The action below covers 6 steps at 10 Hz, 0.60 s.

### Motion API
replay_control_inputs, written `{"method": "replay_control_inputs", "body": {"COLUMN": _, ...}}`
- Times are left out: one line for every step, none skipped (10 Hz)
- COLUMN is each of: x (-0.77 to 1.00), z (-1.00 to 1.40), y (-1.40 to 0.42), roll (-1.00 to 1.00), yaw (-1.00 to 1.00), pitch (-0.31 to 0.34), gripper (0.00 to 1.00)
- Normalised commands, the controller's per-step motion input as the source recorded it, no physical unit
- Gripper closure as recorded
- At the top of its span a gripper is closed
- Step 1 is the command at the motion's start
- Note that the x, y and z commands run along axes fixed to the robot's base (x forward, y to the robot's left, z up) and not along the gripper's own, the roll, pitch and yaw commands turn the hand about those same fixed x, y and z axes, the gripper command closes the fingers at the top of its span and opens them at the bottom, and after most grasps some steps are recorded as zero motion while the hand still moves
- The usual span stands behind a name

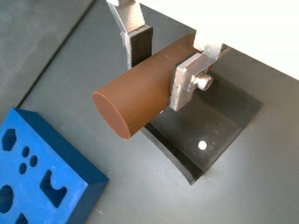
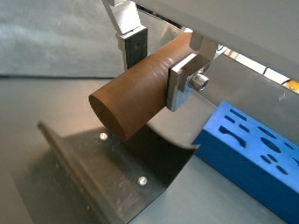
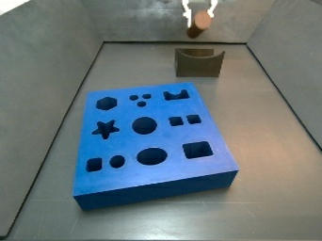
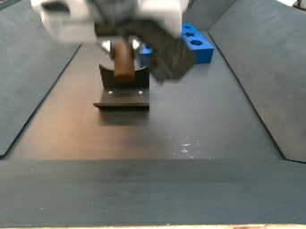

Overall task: Pick up the round object. Move up. Place the round object on the fixture. Regrasp the round object. Move to above the board. Insert the round object.
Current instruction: Place the round object on the fixture.

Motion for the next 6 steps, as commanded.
{"method": "replay_control_inputs", "body": {"x": 0.17, "z": -1.00, "y": 0.11, "roll": -1.00, "yaw": -0.13, "pitch": 0.104, "gripper": 1.00}}
{"method": "replay_control_inputs", "body": {"x": 0.18, "z": -1.00, "y": 0.12, "roll": -1.00, "yaw": -0.15, "pitch": 0.114, "gripper": 1.00}}
{"method": "replay_control_inputs", "body": {"x": 0.19, "z": -1.00, "y": 0.13, "roll": -1.00, "yaw": -0.16, "pitch": 0.124, "gripper": 1.00}}
{"method": "replay_control_inputs", "body": {"x": 0.17, "z": -0.83, "y": 0.12, "roll": -1.00, "yaw": -0.19, "pitch": 0.138, "gripper": 1.00}}
{"method": "replay_control_inputs", "body": {"x": 0.15, "z": -0.66, "y": 0.10, "roll": -0.97, "yaw": -0.16, "pitch": 0.140, "gripper": 1.00}}
{"method": "replay_control_inputs", "body": {"x": 0.13, "z": -0.50, "y": 0.09, "roll": -0.78, "yaw": -0.16, "pitch": 0.113, "gripper": 1.00}}
